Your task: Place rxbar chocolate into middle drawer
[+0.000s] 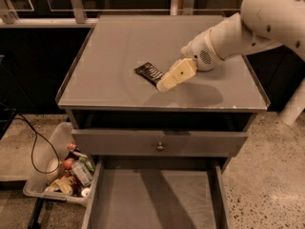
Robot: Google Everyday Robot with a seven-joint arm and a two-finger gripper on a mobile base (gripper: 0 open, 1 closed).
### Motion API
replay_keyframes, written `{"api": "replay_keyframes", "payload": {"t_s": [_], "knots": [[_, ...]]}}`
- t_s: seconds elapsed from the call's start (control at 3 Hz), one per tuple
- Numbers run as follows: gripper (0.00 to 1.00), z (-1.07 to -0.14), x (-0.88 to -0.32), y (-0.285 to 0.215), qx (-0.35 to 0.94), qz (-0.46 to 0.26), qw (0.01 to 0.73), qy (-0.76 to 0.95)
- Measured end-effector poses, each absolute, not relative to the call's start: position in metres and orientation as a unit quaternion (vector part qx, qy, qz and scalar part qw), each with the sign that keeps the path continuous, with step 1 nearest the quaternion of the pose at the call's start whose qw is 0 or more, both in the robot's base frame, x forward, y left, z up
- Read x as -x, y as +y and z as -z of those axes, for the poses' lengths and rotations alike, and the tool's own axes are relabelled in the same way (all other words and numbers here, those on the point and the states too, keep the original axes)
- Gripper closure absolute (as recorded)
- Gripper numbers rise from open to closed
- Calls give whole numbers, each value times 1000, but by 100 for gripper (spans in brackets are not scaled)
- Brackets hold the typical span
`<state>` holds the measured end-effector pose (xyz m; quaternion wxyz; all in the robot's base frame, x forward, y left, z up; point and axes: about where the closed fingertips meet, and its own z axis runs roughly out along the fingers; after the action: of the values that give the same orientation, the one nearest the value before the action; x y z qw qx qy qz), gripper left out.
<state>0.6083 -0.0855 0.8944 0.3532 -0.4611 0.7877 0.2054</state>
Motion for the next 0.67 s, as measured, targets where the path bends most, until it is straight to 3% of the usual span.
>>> {"api": "replay_keyframes", "payload": {"t_s": [0.67], "knots": [[0,-857,-656,-71,457,-133,358,804]]}}
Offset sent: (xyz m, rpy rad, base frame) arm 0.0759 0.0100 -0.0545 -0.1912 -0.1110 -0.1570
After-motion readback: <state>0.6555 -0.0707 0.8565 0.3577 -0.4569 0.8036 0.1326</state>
